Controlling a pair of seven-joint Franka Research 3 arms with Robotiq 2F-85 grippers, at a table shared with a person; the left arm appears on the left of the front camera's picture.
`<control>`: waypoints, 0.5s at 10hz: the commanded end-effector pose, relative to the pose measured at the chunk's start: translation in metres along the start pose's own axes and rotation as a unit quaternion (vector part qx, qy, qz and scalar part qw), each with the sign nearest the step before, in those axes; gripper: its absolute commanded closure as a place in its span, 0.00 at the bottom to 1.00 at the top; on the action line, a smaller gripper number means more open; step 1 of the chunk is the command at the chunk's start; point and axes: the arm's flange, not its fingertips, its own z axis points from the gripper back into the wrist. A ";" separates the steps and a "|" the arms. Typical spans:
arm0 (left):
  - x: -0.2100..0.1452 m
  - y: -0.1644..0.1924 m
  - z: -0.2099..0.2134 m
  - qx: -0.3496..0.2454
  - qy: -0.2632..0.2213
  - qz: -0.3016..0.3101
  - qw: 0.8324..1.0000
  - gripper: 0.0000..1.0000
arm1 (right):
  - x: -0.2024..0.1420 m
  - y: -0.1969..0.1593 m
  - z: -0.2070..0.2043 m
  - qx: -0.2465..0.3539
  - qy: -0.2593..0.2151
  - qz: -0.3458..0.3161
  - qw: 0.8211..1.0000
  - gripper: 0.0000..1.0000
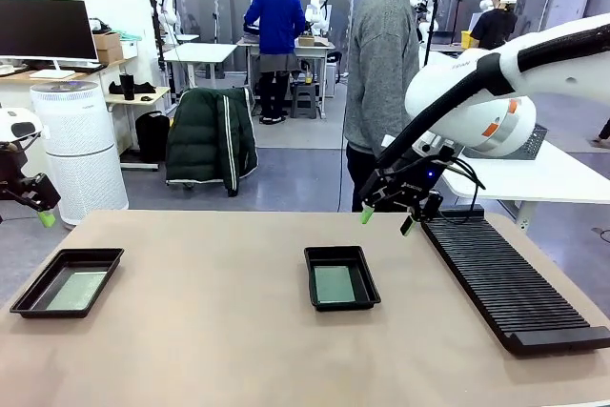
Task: Inspect and transfer BCBs to ESD trays.
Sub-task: Pick up the Blank PCB from the PCB Rack and place it in the right ESD tray.
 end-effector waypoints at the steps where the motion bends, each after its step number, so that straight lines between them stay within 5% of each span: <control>1: -0.001 0.001 -0.003 0.002 -0.006 0.001 1.000 0.00 | 0.002 0.002 0.005 -0.014 0.006 -0.018 1.000 0.00; 5: -0.001 0.001 -0.003 0.002 -0.006 0.001 1.000 0.00 | 0.001 0.000 0.001 0.000 0.000 -0.004 1.000 0.00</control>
